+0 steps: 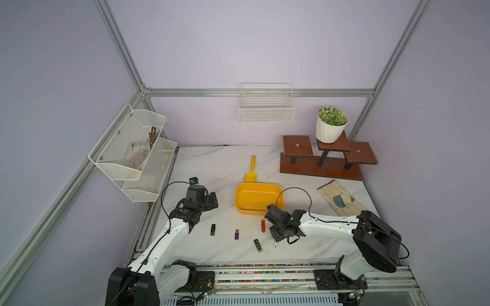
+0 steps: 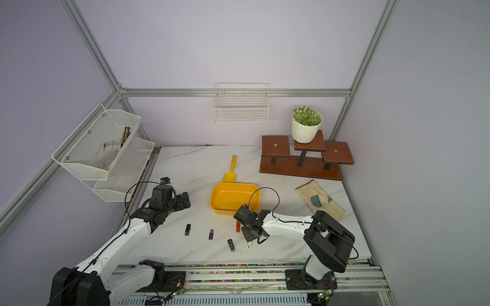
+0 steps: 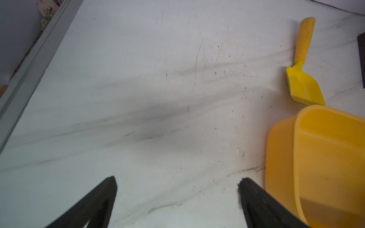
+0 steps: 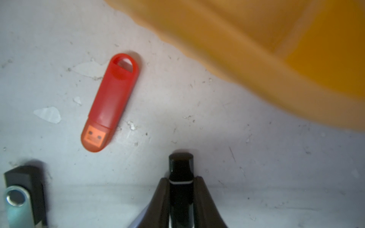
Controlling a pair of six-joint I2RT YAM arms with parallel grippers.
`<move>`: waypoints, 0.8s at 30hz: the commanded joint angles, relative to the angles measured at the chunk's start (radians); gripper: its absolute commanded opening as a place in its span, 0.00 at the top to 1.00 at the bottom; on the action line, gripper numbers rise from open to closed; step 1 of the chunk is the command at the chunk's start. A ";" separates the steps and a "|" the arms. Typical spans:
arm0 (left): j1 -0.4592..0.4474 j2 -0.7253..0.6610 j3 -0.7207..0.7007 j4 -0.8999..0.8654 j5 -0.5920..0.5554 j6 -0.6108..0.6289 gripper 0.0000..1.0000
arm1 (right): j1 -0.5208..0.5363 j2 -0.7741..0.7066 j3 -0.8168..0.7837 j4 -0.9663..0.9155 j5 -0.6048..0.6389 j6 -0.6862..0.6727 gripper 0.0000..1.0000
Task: Put the usb flash drive into the storage box
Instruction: Pick up the USB flash from the center of the board.
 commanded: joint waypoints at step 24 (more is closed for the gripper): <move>-0.185 -0.010 -0.147 -0.166 0.082 -0.210 0.23 | -0.040 -0.067 0.006 -0.057 0.001 -0.040 1.00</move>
